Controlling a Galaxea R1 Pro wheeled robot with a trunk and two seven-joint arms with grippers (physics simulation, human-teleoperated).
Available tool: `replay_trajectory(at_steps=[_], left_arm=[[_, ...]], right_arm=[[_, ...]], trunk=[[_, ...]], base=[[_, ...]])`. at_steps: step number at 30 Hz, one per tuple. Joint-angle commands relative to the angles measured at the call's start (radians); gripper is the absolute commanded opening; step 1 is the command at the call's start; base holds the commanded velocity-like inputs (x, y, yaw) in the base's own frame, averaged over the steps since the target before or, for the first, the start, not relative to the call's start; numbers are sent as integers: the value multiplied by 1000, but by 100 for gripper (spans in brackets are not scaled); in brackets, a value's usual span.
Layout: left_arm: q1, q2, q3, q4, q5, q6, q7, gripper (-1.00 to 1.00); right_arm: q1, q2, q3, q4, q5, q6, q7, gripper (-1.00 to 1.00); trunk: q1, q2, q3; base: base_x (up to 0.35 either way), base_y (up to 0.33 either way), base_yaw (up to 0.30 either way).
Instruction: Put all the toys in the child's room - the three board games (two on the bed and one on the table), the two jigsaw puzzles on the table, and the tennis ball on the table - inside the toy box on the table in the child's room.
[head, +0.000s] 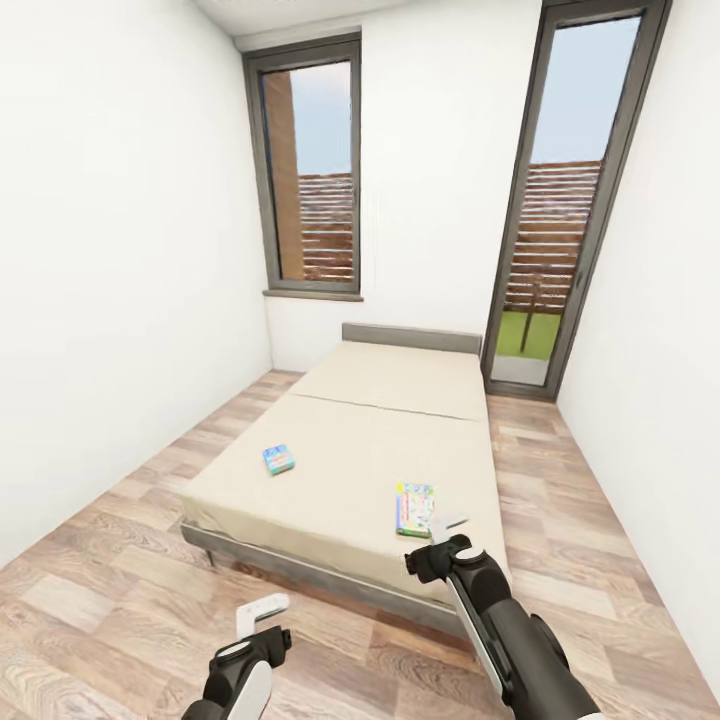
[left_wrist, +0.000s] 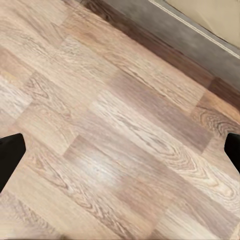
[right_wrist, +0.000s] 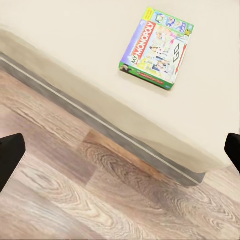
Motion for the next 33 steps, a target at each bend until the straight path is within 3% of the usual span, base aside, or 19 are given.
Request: replay_trajectory(at_steps=[1,33], left_arm=[[-1,0,-2,-1,8,2,9,100],[-1,0,1,7,11,1,7,100]], right_arm=[[0,0,1,-1,7,6,1,100],[0,0,1,-1,8,6,0,100]], trunk=[[0,-1,-1],[0,-1,-1]], base=[[0,0,297],[0,0,297]])
